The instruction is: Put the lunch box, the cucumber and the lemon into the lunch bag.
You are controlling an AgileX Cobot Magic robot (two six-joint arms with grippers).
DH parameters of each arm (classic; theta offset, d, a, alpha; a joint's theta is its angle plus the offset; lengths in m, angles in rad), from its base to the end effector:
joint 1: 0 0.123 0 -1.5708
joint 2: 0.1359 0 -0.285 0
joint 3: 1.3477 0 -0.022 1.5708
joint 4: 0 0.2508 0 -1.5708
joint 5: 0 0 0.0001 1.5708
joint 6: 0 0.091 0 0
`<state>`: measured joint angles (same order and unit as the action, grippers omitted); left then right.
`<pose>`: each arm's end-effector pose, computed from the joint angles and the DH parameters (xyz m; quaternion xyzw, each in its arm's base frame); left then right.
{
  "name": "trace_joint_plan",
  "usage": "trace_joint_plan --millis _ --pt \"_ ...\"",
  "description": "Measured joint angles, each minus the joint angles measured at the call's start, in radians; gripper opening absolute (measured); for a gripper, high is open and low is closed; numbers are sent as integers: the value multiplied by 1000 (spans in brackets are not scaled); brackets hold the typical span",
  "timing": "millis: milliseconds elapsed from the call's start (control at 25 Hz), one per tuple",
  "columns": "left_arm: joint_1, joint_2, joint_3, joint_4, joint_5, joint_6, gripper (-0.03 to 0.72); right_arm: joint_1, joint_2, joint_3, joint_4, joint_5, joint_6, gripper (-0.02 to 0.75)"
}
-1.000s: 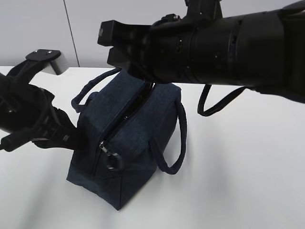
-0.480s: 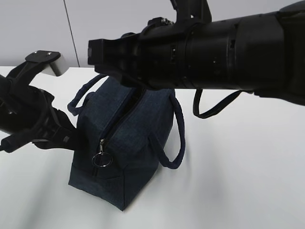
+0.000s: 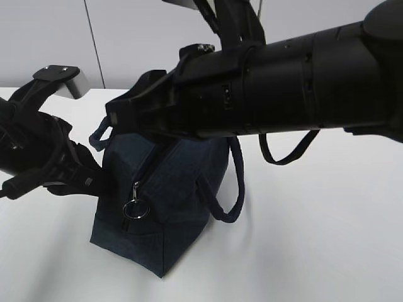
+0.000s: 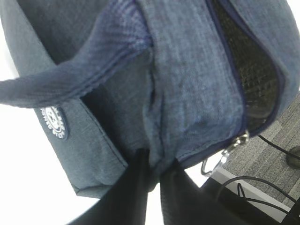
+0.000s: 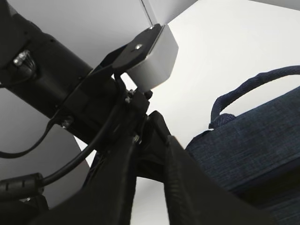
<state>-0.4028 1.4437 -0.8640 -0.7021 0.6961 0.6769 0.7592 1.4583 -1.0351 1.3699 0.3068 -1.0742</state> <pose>0.2375 -0.1422 0.2365 0.2876 0.9024 -0.2398 0.2131 0.2213 0.2473 0.3122 -0.2735 0.7815 0.3809 0.4114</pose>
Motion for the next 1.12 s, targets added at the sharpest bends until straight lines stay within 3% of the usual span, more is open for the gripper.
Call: trace_joint_plan --millis 80,200,280,360,560,1120 --pt "0 0 0 -2 -2 0 74 0 0 0 -37 15 24 224" --pt "0 0 0 -5 -4 0 225 0 0 0 -70 41 39 288" --pt "0 0 0 -7 -4 0 326 -2 0 0 -84 77 42 312" --pt "0 -17 0 -7 -4 0 368 -2 0 0 -91 130 41 320" --pt "2 -95 0 20 8 -24 393 -2 0 0 -138 206 41 324" --pt "59 -318 1 331 115 -283 390 0 0 0 -155 229 111 323"
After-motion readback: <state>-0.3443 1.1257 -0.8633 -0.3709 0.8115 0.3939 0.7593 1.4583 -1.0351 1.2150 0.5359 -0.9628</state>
